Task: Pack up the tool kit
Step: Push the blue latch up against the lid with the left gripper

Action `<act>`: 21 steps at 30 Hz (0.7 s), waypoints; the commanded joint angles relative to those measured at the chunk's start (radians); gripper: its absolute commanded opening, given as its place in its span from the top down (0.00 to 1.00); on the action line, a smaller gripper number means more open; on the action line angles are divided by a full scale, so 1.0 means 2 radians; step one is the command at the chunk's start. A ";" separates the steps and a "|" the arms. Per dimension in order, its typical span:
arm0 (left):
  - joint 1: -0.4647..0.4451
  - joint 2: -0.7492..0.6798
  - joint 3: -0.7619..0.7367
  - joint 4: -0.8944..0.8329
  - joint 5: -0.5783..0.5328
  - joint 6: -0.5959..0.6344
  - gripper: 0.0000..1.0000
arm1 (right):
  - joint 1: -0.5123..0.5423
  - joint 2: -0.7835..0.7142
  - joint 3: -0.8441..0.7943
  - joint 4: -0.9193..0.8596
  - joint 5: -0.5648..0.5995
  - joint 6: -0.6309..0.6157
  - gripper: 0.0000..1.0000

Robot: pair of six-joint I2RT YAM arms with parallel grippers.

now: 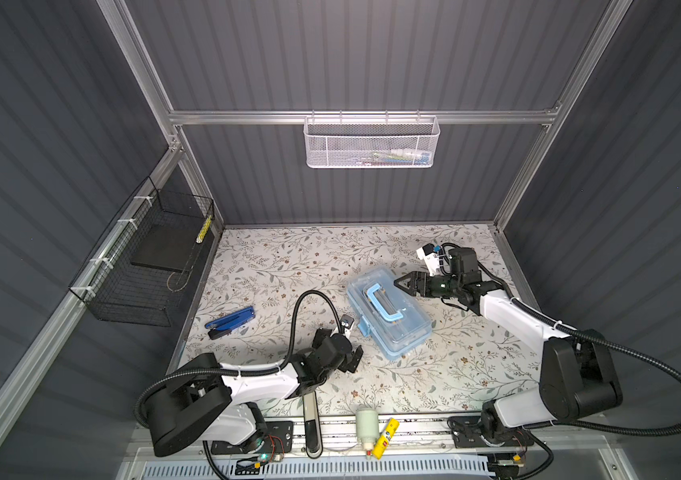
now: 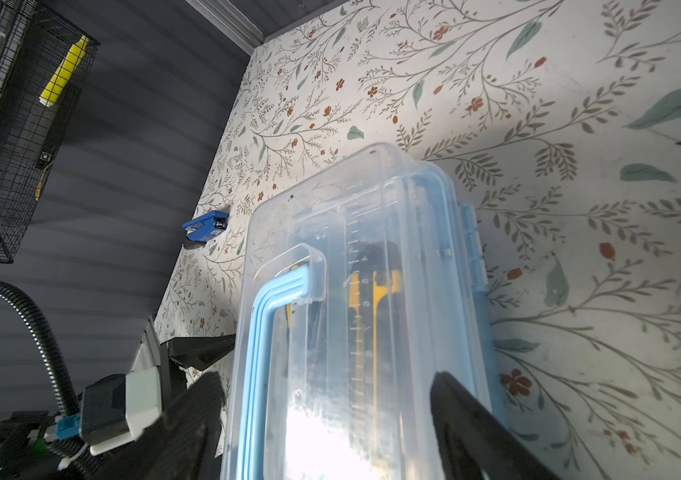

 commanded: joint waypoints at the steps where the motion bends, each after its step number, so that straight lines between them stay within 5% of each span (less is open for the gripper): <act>1: 0.003 0.024 0.012 0.066 0.021 0.027 0.00 | -0.002 0.012 -0.012 0.032 -0.029 0.019 0.20; 13: 0.016 0.139 0.061 0.125 0.051 0.027 0.00 | -0.002 0.002 -0.028 0.035 -0.038 0.026 0.20; 21: 0.031 0.179 0.087 0.097 -0.002 0.010 0.00 | -0.002 -0.003 -0.036 0.033 -0.034 0.027 0.21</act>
